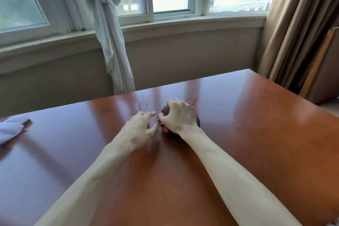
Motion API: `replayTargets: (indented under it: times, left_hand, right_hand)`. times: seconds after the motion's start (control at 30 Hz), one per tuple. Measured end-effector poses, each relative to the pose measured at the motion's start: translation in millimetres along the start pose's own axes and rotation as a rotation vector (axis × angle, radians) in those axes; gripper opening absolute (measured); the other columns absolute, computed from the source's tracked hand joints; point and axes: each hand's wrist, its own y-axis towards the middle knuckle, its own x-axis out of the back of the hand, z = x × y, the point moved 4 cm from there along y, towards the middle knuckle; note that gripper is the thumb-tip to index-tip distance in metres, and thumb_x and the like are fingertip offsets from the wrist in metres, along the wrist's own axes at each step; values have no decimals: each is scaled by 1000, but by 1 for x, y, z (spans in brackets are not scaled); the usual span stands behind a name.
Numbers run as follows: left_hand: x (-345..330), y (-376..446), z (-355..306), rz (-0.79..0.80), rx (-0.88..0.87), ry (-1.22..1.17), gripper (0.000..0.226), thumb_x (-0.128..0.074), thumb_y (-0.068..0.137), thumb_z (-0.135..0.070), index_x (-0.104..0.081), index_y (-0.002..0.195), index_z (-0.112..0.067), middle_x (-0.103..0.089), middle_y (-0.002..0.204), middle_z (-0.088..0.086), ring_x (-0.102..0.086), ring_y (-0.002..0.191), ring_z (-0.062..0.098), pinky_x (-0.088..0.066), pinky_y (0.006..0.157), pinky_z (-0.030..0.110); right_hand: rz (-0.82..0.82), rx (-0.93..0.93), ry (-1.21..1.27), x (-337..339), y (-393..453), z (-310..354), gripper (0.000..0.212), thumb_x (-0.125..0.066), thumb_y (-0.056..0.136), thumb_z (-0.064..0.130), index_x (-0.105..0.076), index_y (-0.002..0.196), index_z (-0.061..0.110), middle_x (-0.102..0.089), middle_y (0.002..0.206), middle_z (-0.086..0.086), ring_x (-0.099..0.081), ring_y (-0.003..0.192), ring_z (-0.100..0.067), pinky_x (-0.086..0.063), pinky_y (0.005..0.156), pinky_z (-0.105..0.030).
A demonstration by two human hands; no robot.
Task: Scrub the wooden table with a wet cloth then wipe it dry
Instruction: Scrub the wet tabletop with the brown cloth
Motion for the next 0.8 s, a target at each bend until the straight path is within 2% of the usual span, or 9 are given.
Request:
replayTargets:
  times: [0.07, 0.17, 0.3, 0.37, 0.47, 0.53, 0.6, 0.7, 0.8]
  left_hand:
    - [11, -47, 10, -58, 53, 14, 50, -48, 95, -37, -49, 145, -31, -53, 138, -1, -52, 127, 24, -46, 104, 44]
    - [19, -125, 23, -56, 127, 46, 64, -32, 80, -31, -52, 141, -30, -52, 138, -3, -52, 127, 23, -49, 98, 46]
    - [20, -223, 40, -101, 197, 66, 48, -43, 95, -30, -52, 142, -28, -52, 138, -4, -55, 123, 22, -49, 99, 42]
    - [17, -259, 47, -112, 196, 122, 49, -47, 97, -41, -51, 144, -29, -51, 141, -1, -54, 127, 23, -46, 104, 40]
    - [7, -310, 60, -105, 215, 171, 61, -40, 93, -61, -46, 147, -33, -44, 152, 4, -43, 140, 26, -36, 115, 46]
    - [2, -337, 69, -65, 228, 226, 60, -39, 96, -64, -42, 149, -37, -40, 156, 4, -37, 144, 25, -32, 117, 47]
    - [2, -351, 73, -42, 220, 236, 58, -38, 97, -64, -41, 150, -39, -39, 156, 1, -37, 143, 23, -34, 116, 45]
    - [15, -344, 71, -86, 197, 233, 54, -39, 99, -60, -42, 149, -39, -40, 154, -2, -41, 140, 23, -38, 112, 43]
    - [28, -323, 79, -102, 211, 244, 54, -39, 99, -59, -40, 150, -38, -37, 156, -1, -36, 143, 23, -36, 112, 44]
  right_hand:
    - [21, 67, 40, 5, -44, 40, 32, -55, 81, 53, -60, 88, 22, -64, 92, -1, -64, 88, -29, -47, 75, -37]
    - [39, 201, 106, 14, -121, 96, 34, -49, 84, 53, -58, 90, 21, -64, 93, -2, -64, 89, -28, -44, 72, -37]
    - [101, 356, 137, 44, -219, 125, 33, -50, 81, 56, -56, 88, 25, -60, 89, 4, -62, 88, -24, -47, 70, -37]
    - [115, 339, 173, 62, -241, 109, 29, -54, 77, 56, -55, 85, 28, -59, 88, 8, -62, 88, -22, -50, 73, -37]
    - [53, 118, 162, 81, -244, 70, 25, -65, 77, 50, -60, 83, 26, -67, 91, 7, -65, 91, -26, -48, 75, -35]
    - [-28, 20, 102, 84, -249, 66, 25, -61, 78, 50, -63, 85, 26, -69, 93, 3, -65, 91, -29, -51, 77, -37]
    - [-24, 90, 65, 75, -261, 88, 27, -59, 78, 51, -61, 85, 25, -65, 90, 3, -63, 85, -27, -49, 73, -36]
    - [135, 315, 126, 63, -267, 122, 32, -57, 73, 56, -62, 87, 27, -60, 86, 10, -59, 81, -18, -50, 73, -35]
    - [155, 264, 151, 57, -234, 128, 26, -59, 77, 51, -65, 89, 29, -59, 84, 12, -58, 81, -17, -48, 76, -33]
